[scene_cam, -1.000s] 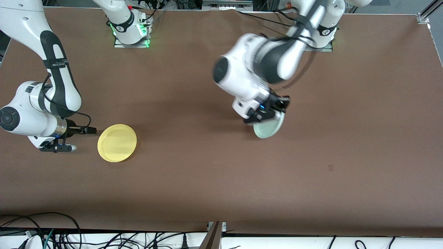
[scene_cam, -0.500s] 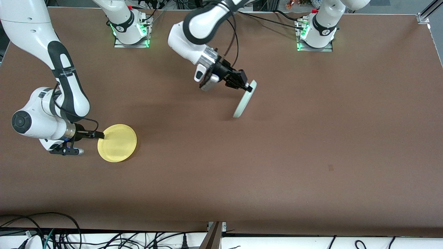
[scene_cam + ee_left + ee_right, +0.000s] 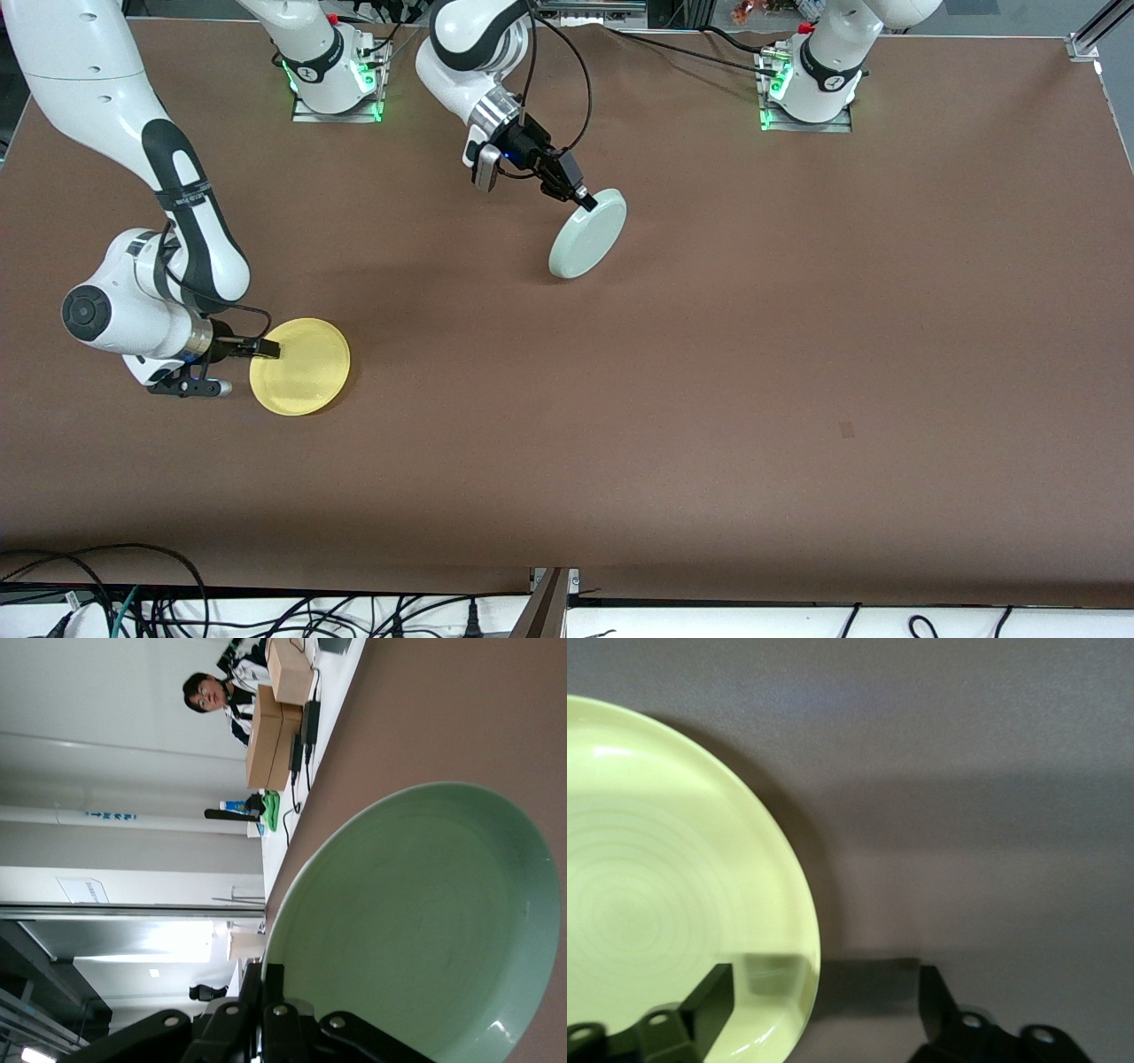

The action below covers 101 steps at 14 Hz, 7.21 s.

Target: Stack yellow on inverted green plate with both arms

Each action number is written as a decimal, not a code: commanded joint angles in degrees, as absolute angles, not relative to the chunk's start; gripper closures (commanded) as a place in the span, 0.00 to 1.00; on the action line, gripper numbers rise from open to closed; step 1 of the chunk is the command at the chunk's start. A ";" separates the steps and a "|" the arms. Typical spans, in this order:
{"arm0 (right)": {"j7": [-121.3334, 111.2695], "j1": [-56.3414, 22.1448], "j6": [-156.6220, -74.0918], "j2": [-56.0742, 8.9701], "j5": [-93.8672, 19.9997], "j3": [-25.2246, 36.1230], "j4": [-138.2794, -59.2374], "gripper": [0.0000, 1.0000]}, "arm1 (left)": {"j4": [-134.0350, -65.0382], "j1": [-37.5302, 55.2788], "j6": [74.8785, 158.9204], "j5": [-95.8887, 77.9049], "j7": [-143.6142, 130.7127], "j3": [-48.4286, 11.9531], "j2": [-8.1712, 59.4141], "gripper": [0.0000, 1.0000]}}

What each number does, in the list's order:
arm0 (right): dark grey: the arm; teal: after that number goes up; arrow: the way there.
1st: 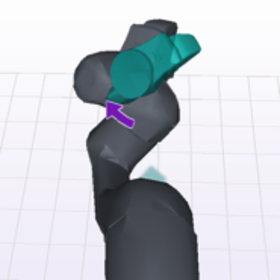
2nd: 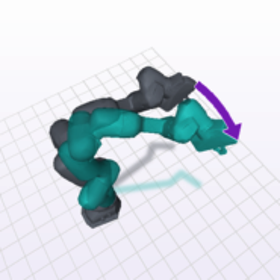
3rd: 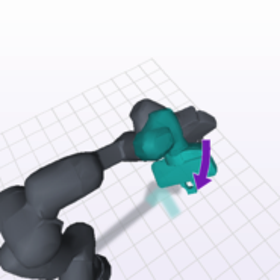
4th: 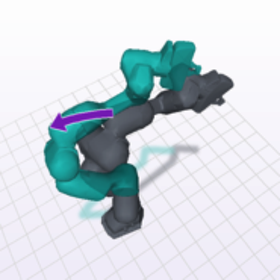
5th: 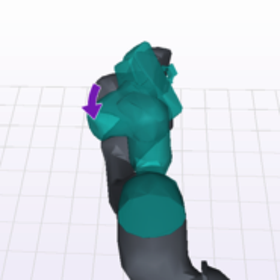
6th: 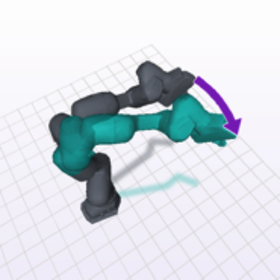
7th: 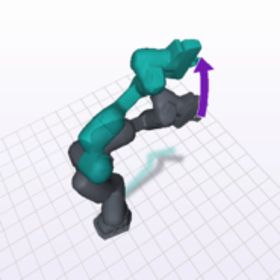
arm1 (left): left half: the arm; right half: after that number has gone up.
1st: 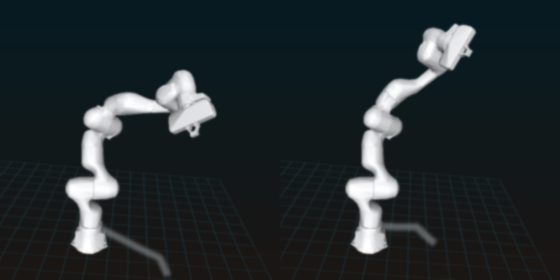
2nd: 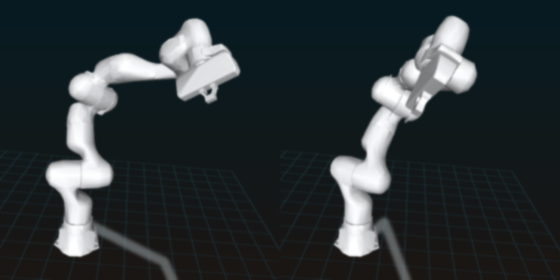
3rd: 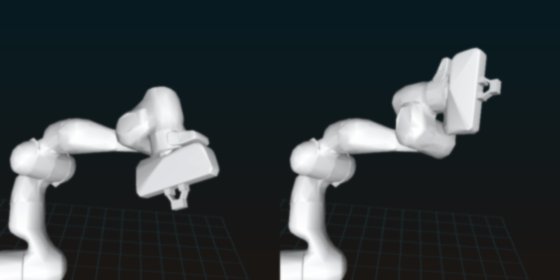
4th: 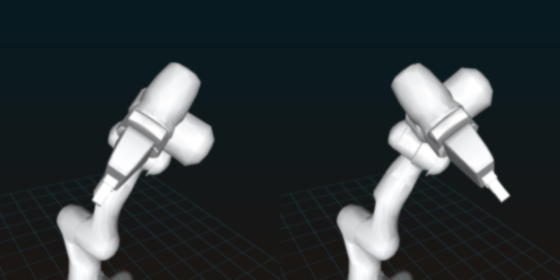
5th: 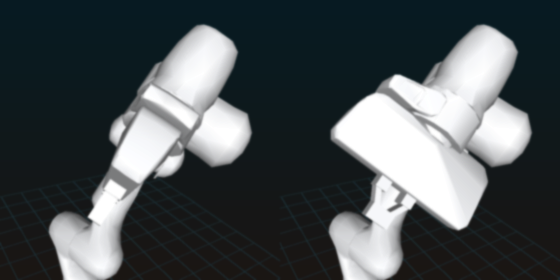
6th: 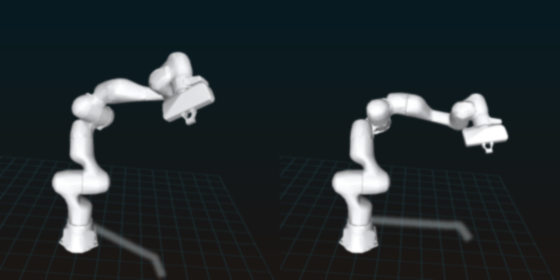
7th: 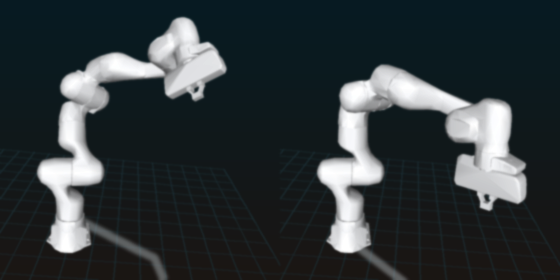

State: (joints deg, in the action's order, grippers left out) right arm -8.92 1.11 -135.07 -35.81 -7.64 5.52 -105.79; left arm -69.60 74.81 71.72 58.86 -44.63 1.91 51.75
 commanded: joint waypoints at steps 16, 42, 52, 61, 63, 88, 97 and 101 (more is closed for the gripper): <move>-15.72 1.32 -111.39 -34.19 -10.99 4.75 -94.94 1.00 | -57.75 78.75 73.21 60.85 -51.56 1.85 63.02 0.00; -14.24 -0.96 -99.23 -32.17 -10.90 2.64 -89.91 1.00 | -67.22 61.09 141.24 7.21 -90.97 2.37 56.09 0.00; -12.22 -6.49 -100.81 -32.52 -13.08 1.85 -90.97 1.00 | -68.73 42.56 132.64 6.94 -68.85 -1.93 46.42 0.00; -2.29 -16.26 -112.21 -28.66 -14.50 0.27 -100.35 1.00 | -68.46 20.05 115.86 5.45 -35.96 -8.00 36.31 0.00; 0.60 -16.26 -113.99 -26.55 -14.59 -1.31 -103.26 1.00 | -68.82 16.80 110.95 5.45 -30.18 -8.00 33.41 0.00; 19.16 -16.44 -141.94 -19.42 -14.77 -15.47 -127.79 1.00 | -106.26 -12.39 98.09 -3.34 9.49 -8.00 -7.91 0.00; 19.07 -17.40 -143.70 -21.62 -14.77 -15.47 -127.88 1.00 | -103.01 -12.57 98.26 -0.35 8.62 -7.39 -5.71 0.00; 19.07 -17.58 -144.93 -22.67 -14.77 -15.47 -127.88 1.00 | -96.87 -13.97 98.17 -0.44 8.09 -7.29 -2.64 0.00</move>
